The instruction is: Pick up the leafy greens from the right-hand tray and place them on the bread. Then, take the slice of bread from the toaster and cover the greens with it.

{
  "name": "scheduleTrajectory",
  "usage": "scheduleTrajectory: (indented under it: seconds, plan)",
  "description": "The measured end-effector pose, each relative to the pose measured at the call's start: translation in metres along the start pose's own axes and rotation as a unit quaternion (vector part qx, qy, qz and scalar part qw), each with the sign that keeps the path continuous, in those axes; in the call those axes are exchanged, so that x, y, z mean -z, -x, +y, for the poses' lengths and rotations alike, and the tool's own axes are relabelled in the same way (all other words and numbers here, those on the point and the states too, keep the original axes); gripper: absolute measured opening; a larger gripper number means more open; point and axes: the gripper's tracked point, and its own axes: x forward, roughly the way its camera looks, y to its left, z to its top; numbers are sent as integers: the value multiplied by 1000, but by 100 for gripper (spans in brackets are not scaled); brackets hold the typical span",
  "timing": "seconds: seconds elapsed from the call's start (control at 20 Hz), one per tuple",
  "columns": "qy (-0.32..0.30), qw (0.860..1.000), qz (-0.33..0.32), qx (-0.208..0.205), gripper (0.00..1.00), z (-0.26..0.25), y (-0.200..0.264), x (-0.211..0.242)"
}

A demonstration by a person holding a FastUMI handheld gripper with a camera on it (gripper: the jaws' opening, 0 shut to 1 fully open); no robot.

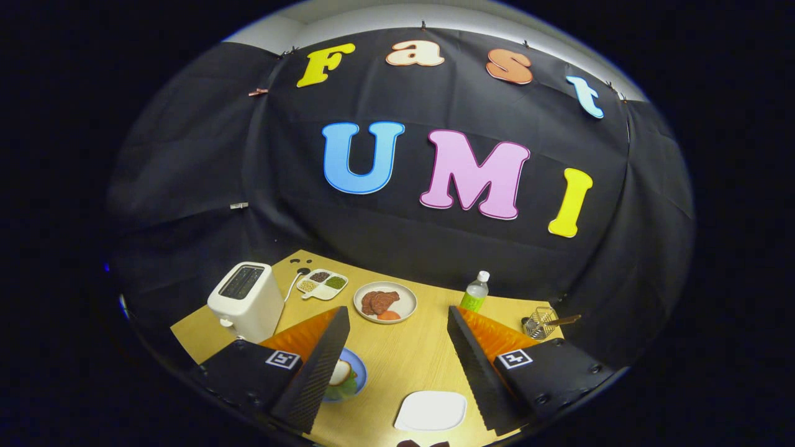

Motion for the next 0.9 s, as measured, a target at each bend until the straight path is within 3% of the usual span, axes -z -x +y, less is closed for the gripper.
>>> scheduleTrajectory:
  seconds: [0.9]
  plan:
    - [-30, 999, -8, -7, 99, -22, 20, 24]
